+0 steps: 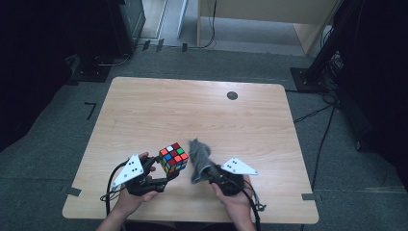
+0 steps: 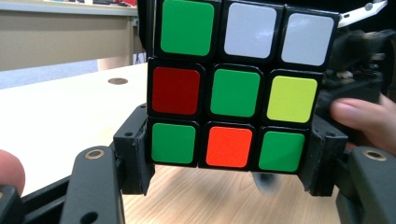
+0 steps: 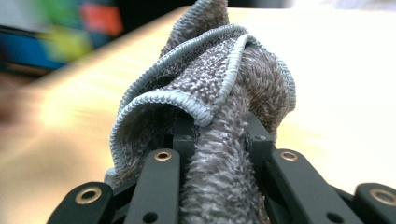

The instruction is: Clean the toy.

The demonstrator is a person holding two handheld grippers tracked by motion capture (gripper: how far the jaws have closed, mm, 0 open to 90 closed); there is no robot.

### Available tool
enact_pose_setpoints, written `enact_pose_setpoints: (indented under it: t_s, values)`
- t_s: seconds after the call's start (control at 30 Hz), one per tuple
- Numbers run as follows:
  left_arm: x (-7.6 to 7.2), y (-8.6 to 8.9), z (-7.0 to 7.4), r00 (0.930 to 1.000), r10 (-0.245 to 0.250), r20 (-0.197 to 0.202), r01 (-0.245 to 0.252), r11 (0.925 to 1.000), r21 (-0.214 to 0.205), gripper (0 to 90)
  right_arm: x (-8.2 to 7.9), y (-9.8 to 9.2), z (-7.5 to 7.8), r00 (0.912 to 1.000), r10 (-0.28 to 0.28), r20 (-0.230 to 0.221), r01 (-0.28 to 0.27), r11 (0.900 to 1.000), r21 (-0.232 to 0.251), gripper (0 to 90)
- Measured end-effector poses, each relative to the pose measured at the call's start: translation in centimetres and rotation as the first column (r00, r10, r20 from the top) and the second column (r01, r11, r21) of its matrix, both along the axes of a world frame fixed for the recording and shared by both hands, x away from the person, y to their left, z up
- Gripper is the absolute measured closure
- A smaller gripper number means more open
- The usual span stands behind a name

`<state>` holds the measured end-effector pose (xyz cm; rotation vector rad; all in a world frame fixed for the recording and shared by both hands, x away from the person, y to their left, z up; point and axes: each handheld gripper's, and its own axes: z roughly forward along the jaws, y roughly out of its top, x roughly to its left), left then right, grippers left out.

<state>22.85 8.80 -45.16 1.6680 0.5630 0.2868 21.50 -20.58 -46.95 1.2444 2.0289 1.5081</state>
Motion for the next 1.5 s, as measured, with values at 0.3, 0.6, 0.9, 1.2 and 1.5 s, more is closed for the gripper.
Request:
enact_pose_setpoints:
  t_s: [0.3,0.6,0.9,1.2,1.5]
  values:
    - [0.2,-0.2,-0.5,0.9999,0.003,-0.01,-0.002,0.9998,0.019,33.8,1.7,-4.8,-1.6,0.9572,-0.288,0.028,0.287,0.9314,-0.224,66.5]
    - [0.5,0.0,-0.9,0.9996,0.005,-0.027,-0.004,0.9998,0.02,33.8,2.0,-4.2,-1.7,0.9641,-0.264,0.03,0.264,0.9421,-0.207,41.9]
    - [0.5,-0.4,-1.3,0.9997,0.012,-0.021,-0.011,0.9987,0.05,33.8,-0.4,-2.0,3.1,0.9771,-0.188,0.101,0.188,0.9822,0.007,31.9]
    - [-0.8,-2.6,-1.8,0.9993,-0.01,0.035,0.005,0.99,0.141,33.8,-2.3,2.8,5.0,0.9988,0.045,0.02,-0.048,0.9867,0.155,17.0]
    - [-2.2,-4.6,-2.2,0.9922,-0.032,0.121,0.003,0.9733,0.23,33.8,-2.1,4.5,3.3,0.997,0.01,-0.077,0.0,0.9908,0.135,31.3]
